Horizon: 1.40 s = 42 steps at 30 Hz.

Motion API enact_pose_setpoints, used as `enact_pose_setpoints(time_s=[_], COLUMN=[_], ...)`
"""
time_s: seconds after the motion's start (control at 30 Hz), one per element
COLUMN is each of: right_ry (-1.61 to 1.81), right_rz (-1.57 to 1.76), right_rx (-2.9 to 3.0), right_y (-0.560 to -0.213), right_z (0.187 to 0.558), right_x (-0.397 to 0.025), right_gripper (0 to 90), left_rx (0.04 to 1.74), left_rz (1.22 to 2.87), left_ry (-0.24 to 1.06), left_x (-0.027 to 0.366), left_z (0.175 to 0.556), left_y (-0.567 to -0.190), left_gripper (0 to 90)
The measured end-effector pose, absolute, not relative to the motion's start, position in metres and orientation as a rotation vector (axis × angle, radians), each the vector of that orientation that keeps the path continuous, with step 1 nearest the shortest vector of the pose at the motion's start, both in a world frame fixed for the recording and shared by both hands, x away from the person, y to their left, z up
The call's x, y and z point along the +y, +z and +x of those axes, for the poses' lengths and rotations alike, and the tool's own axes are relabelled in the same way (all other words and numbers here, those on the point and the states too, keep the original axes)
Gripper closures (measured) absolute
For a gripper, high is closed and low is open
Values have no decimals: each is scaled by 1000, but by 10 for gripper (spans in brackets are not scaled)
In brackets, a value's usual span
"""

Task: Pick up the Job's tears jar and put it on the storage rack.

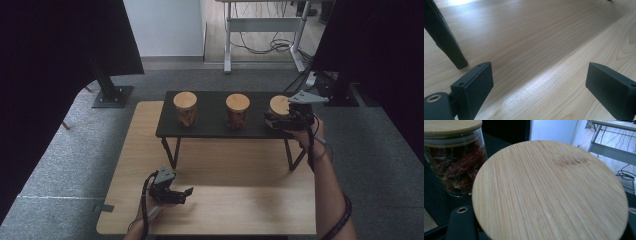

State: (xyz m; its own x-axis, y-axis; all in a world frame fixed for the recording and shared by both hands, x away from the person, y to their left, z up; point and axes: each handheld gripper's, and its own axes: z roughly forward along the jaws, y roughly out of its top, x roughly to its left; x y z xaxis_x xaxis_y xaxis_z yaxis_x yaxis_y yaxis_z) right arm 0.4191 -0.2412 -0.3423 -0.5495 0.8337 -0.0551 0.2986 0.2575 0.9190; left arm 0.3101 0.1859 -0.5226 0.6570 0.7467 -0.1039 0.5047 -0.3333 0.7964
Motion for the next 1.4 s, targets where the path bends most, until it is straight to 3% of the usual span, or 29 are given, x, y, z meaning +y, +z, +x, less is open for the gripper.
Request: enact_pose_setpoints(time_s=[0.73, 0.93, 1.4], right_ry=[1218, 1210, 1290], right_rz=[1053, 1060, 1049], right_rx=[1961, 1935, 1882], right_y=[-344, -344, -348], right_z=[420, 411, 377], right_x=[-238, -239, -252], right_gripper=[197, 109, 102], left_rx=[980, 982, 981], left_rz=[2006, 1999, 1997], left_ry=[343, 350, 354], left_x=[184, 186, 186], left_z=[311, 311, 307], left_y=[-523, -522, -521], left_gripper=[72, 72, 72])
